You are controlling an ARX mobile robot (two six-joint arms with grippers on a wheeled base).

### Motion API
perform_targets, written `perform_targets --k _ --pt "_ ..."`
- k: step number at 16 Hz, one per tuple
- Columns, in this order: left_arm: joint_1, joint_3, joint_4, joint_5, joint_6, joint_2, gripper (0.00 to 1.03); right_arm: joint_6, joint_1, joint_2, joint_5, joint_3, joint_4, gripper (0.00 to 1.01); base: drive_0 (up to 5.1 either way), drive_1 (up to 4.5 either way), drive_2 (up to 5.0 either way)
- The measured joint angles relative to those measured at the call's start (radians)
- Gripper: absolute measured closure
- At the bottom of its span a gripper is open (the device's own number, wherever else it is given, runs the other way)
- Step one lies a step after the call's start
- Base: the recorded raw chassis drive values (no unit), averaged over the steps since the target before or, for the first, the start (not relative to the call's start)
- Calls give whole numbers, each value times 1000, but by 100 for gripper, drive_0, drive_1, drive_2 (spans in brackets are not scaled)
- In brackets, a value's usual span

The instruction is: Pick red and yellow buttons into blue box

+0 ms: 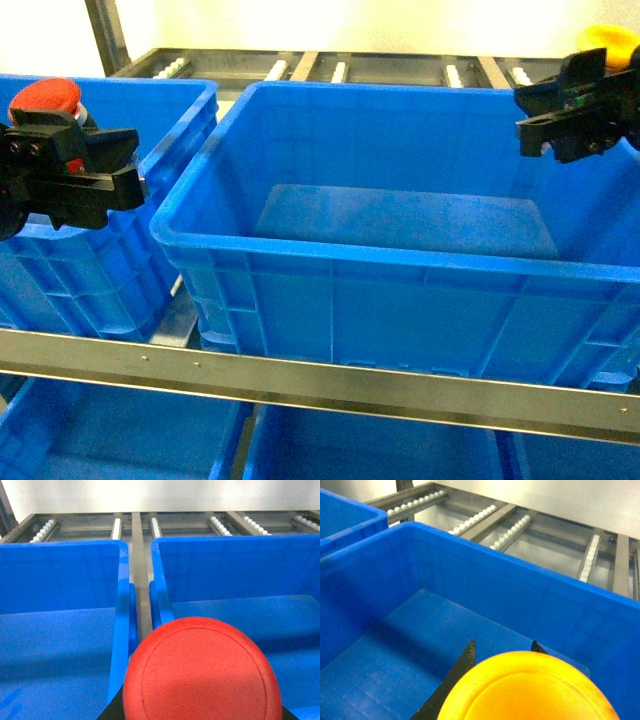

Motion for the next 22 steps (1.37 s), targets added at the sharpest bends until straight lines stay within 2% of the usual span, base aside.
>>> perform_targets --k 6,8,9,10,11,12,17,18,20,22 --pt "0 0 0 0 0 0 79 -13 2 55 -2 51 -12 73 0 0 0" --pt "0 0 0 1 0 0 79 -45 -4 114 -4 83 -25 73 0 0 0" --pt "0 0 0 0 0 0 79 -80 -24 172 -33 111 -78 73 0 0 0" --pt "0 0 0 0 0 0 79 -82 -29 172 -34 114 -79 35 0 0 0" --pt "0 0 0 0 0 0 79 -82 -29 172 -34 114 -79 13 0 0 0" --pt "0 0 0 0 0 0 79 -81 -29 172 -34 114 -79 1 0 0 0" --pt "-3 4 -13 10 0 1 79 -82 -29 172 -34 114 -79 3 0 0 0" --pt "-19 50 -53 19 2 28 79 -82 -29 172 -34 115 -79 3 0 0 0" --pt "-60 234 -137 53 0 133 79 -82 -29 171 -37 115 -79 3 0 0 0" --pt "-114 377 -207 57 11 230 79 -82 -29 171 -37 115 -79 3 0 0 0"
